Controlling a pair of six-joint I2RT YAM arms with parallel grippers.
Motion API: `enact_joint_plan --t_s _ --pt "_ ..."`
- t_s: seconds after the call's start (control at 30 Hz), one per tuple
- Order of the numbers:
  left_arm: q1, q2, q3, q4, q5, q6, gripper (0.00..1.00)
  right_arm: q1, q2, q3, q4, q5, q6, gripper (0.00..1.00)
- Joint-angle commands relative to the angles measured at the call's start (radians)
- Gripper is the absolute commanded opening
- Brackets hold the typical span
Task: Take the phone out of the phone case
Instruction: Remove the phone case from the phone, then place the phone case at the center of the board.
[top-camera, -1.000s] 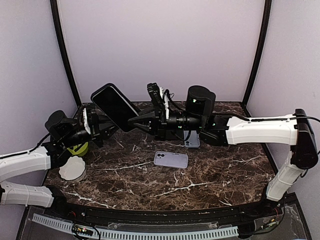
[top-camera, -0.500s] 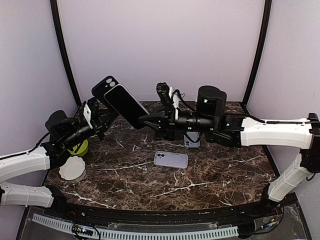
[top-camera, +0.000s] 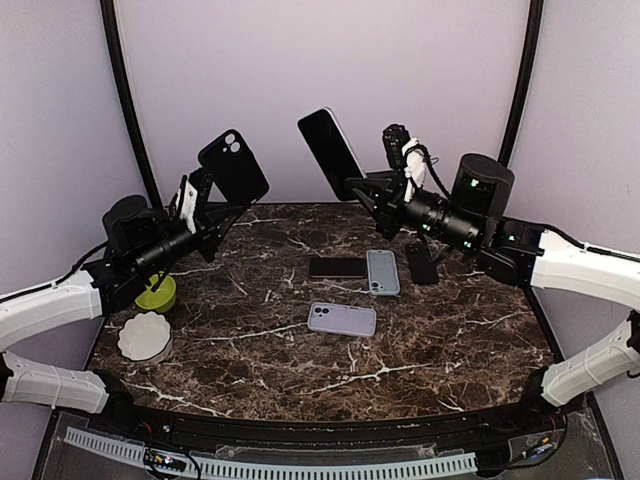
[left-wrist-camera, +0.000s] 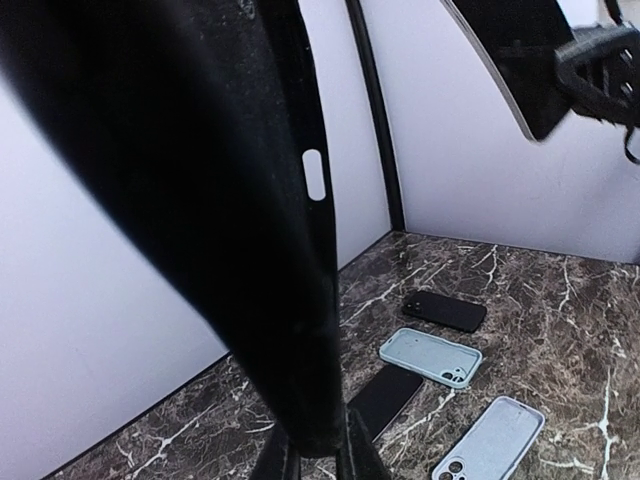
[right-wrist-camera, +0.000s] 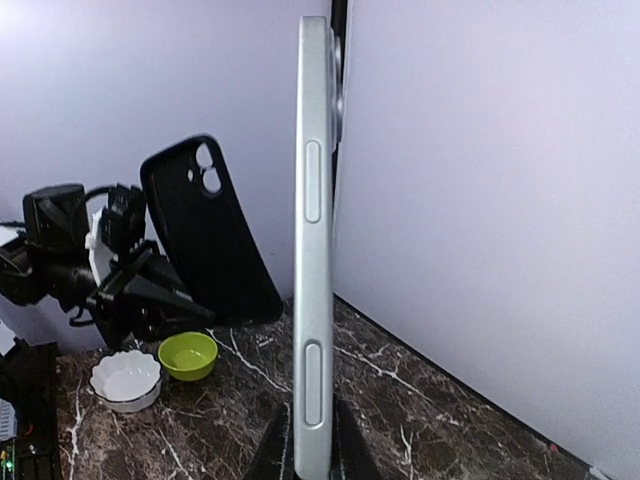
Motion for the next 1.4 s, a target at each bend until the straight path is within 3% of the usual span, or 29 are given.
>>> enact_joint_plan --t_s 0.0,0.27,0.43,0.6,0.7,0.93,1.2,1.37 --pt "0.003 0.066 0.180 -0.239 -0.126 -0.103 0.00 -0.013 0.016 0.012 -0.061 0.121 0.010 0.00" --pt "0.040 0.208 0.395 -0.546 -0.017 -0.241 0.00 -0.018 0.044 0.023 -0.147 0.181 0.026 0.00" --pt "0.079 0.373 0.591 -0.794 0.172 -0.351 0.00 -0.025 0.053 0.024 -0.194 0.239 0.030 0.00" --pt "0.117 0.550 0.677 -0.945 0.388 -0.450 0.00 -0.047 0.057 0.009 -0.290 0.329 0.101 0.00" --pt "0.129 0.613 0.674 -0.959 0.429 -0.483 0.00 -0.080 0.032 -0.039 -0.355 0.389 0.209 0.00" --pt "0.136 0.695 0.590 -0.842 0.497 -0.614 0.00 -0.150 -0.068 -0.216 -0.435 0.320 0.490 0.00" --pt "0.144 0.834 0.600 -0.851 0.554 -0.608 0.00 -0.163 -0.142 -0.333 -0.478 0.270 0.608 0.00" --pt "0.151 0.897 0.615 -0.885 0.592 -0.583 0.06 -0.165 -0.164 -0.390 -0.481 0.234 0.655 0.00"
